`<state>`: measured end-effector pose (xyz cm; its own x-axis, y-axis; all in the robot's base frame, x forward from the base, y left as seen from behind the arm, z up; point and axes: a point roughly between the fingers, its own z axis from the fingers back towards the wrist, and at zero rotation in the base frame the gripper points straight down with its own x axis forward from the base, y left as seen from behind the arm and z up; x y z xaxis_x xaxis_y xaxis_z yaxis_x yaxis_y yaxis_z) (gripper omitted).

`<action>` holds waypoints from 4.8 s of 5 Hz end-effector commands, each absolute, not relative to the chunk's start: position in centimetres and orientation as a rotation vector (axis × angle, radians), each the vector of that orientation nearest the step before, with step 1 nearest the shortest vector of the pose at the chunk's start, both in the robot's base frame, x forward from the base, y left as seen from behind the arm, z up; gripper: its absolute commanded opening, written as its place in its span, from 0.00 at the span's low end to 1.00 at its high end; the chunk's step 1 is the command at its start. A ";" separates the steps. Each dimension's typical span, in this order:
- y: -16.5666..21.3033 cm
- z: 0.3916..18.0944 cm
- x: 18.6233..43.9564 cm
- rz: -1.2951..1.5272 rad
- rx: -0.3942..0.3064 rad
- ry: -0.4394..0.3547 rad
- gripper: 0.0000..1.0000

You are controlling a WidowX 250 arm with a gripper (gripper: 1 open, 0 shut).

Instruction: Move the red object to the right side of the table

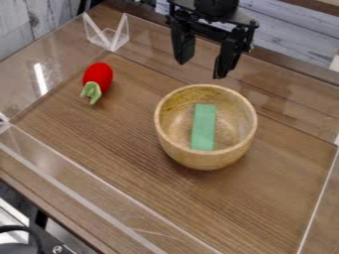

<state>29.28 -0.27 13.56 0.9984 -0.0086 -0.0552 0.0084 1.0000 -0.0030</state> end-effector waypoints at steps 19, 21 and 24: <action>18.3 7.9 32.3 0.236 -0.023 0.174 1.00; 17.7 8.1 32.3 0.238 -0.043 0.177 0.00; 14.7 13.5 29.9 0.159 -0.114 0.140 0.00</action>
